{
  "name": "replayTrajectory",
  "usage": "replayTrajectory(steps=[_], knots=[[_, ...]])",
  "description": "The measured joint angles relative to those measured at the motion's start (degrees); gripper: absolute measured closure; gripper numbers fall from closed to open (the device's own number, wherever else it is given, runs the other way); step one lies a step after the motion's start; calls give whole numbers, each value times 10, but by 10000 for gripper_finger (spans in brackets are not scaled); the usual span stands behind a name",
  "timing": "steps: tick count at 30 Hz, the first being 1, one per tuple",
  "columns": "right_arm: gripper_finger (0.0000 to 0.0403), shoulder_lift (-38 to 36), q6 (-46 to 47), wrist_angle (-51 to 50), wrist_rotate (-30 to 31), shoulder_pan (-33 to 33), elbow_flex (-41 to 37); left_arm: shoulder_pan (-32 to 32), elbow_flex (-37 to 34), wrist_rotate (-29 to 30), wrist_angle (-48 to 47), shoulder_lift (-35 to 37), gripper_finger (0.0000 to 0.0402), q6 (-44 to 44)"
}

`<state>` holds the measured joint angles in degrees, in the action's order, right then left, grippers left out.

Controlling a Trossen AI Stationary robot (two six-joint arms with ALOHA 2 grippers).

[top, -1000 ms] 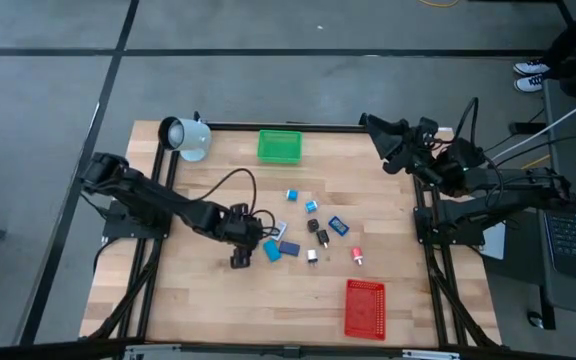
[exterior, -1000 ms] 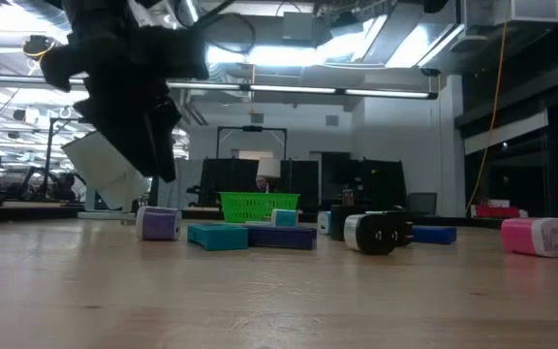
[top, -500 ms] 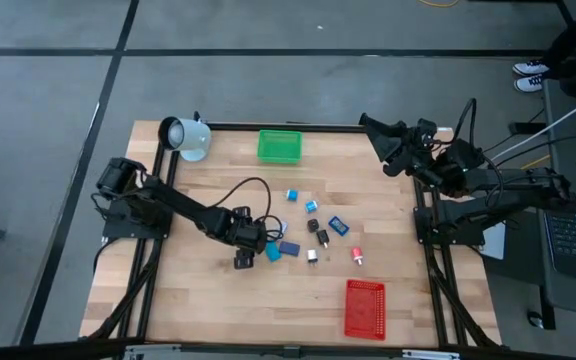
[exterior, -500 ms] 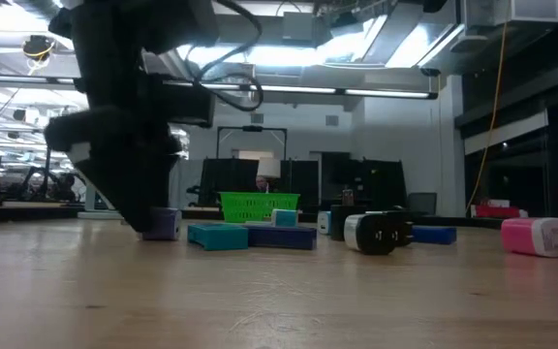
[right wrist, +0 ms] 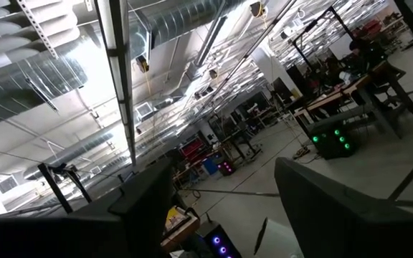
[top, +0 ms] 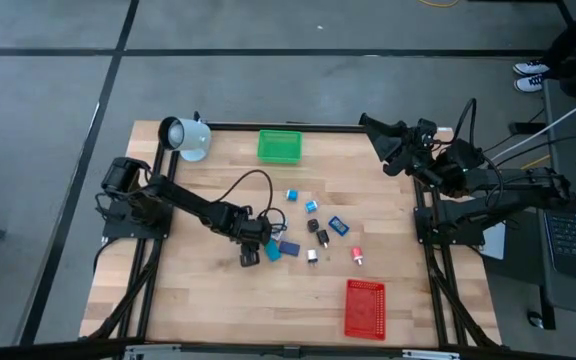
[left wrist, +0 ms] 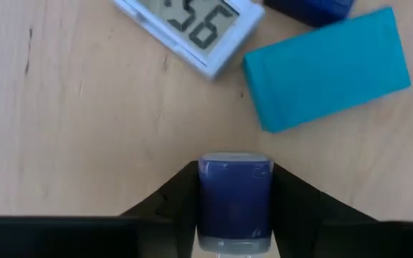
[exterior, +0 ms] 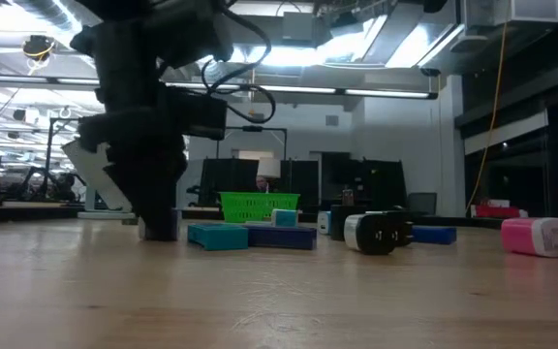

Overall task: Pick & Place Office items
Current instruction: Put the dark blue charger adapter into the green bin

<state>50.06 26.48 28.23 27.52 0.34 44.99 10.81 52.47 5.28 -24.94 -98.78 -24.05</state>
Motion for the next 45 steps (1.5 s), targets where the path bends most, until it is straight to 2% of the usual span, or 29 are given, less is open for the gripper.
replayTrajectory(steps=[5,11,17,24,28,35,40,45], knots=[[152,0,-4,0,1,0,0,-38,-1,-43,23,4,277,-54],[152,0,-14,0,-19,0,0,-106,-1,-50,161,59,277,-83],[152,0,-14,5,-50,-1,0,-201,0,-24,306,140,277,-81],[152,0,-16,12,-59,-4,0,-309,0,-13,314,178,277,-25],[152,0,-20,10,-55,-17,0,-376,0,-70,349,178,277,9],[152,0,-33,8,13,-40,0,-481,0,-168,345,141,277,81],[152,0,-34,8,60,-50,0,-517,4,-197,328,77,277,115],[152,0,-34,8,97,-53,0,-530,69,-203,270,5,277,166]])
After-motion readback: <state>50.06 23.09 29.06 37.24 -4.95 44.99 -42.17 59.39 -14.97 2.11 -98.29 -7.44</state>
